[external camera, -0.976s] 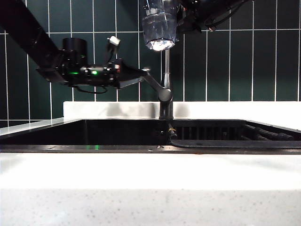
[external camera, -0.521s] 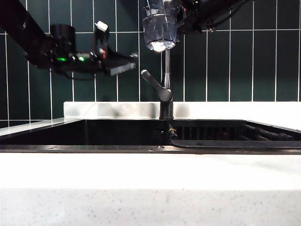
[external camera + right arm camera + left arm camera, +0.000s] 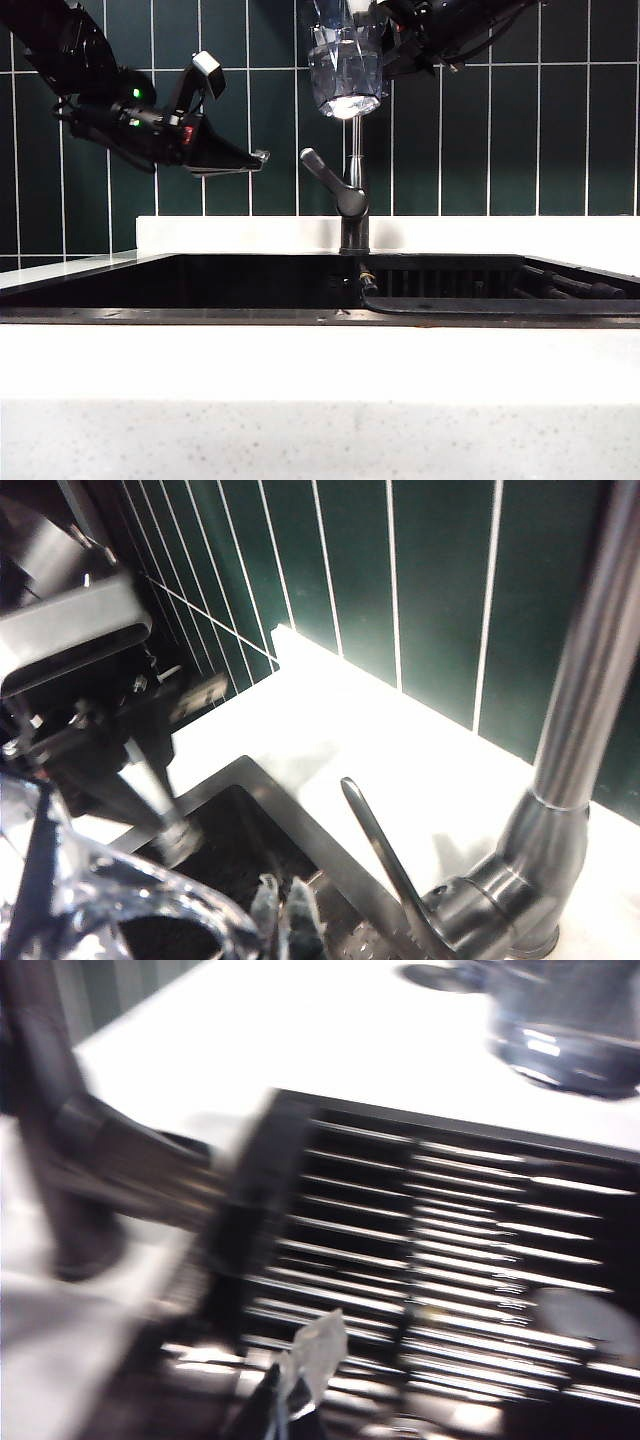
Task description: Pick up the mug next to the sink, go to the faucet to get some water, pour the water into the sink, and finally put the mug back to its place.
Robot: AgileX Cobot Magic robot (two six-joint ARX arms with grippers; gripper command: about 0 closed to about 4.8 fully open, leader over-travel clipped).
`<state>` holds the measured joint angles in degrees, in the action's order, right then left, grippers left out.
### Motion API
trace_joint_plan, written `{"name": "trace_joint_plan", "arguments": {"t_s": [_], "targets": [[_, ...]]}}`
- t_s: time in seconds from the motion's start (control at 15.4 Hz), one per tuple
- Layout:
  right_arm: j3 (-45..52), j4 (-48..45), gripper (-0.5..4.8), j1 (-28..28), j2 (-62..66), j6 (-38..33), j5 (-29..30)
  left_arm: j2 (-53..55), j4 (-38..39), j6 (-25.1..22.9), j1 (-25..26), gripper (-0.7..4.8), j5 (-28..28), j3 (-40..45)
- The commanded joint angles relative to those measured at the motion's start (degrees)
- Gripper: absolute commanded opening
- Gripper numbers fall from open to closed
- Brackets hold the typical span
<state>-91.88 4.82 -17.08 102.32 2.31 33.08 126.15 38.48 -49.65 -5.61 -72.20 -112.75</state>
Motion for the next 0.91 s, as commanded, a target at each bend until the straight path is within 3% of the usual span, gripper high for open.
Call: {"name": "trace_joint_plan", "arguments": {"t_s": [0.07,0.13,0.46,0.65,0.85,0.91], "targets": [[0.28,0.07,-0.05,0.07,-0.74,1.03,0.68,-2.14,11.85,-8.98,-0.55,-0.05,-1.99,-0.13],[1.53,-0.59,-0.05,0.07,-1.29,1.46,0.37,-3.02,15.58,-11.91,-0.83,-0.05,-2.01,-0.13],[7.48,-3.15,-0.05,0.26,-5.14,2.25,-1.44,-8.11,25.79,-16.5,-1.07,-0.04,-3.37,-0.13],[7.5,-3.1,-0.05,0.2,-5.73,2.16,-1.03,-9.2,18.14,-4.15,-1.14,-0.04,-3.58,-0.13],[7.5,-2.93,-0.05,0.17,-7.56,2.01,-1.05,-8.79,10.29,-2.36,-2.82,-0.05,-2.32,1.42],[7.48,-2.93,-0.05,0.2,-8.28,2.23,-1.09,-8.22,4.94,2.45,-3.17,-0.05,-0.37,2.8]]}}
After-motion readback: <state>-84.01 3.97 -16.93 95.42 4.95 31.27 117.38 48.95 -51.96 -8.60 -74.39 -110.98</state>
